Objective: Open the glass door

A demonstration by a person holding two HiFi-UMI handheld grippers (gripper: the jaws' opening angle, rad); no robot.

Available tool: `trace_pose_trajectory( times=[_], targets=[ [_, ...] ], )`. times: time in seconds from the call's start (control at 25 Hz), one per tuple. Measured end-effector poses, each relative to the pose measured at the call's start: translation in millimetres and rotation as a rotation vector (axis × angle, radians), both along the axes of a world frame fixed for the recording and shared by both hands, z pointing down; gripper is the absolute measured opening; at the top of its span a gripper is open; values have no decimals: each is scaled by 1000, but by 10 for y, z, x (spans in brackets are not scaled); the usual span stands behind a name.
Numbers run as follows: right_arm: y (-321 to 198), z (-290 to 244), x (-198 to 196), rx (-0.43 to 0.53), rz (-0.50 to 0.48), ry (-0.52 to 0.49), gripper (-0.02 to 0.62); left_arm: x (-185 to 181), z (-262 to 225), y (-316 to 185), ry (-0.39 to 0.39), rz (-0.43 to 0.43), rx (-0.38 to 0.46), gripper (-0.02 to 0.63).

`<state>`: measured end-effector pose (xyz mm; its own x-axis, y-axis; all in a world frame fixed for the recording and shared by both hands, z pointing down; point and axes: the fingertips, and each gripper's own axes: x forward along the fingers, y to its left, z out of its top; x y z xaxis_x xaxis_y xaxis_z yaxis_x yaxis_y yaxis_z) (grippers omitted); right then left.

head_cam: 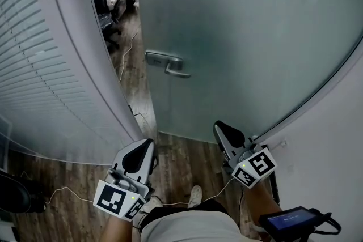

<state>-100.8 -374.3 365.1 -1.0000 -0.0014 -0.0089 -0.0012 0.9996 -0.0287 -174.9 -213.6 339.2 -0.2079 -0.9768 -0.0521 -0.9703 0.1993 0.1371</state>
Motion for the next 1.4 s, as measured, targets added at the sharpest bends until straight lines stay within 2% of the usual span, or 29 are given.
trace_pose_trajectory(
  times=[0.2, 0.28, 0.48, 0.76, 0.84, 1.12, 1.4],
  targets=[
    [-182, 84, -395, 22, 6, 33, 35, -92, 51, 77, 21, -4, -8, -6],
    [-272, 149, -574, 31, 5, 66, 67, -124, 77, 85, 31, -9, -10, -6],
    [-494, 490, -986, 81, -2, 166, 87, -126, 174, 103, 45, -23, -20, -6],
    [-852, 819, -1501, 94, -16, 264, 127, -201, 204, 63, 55, -70, -36, -6],
    [-968, 962, -1660, 99, -28, 294, 158, -234, 269, 13, 61, -81, -36, -6],
    [-1270, 1375, -2108, 125, 17, 383, 161, -286, 476, -19, 96, -114, -45, -6],
    [-1333, 1375, -2213, 91, 73, 398, 160, -346, 433, 53, 104, -120, -40, -6]
  ],
)
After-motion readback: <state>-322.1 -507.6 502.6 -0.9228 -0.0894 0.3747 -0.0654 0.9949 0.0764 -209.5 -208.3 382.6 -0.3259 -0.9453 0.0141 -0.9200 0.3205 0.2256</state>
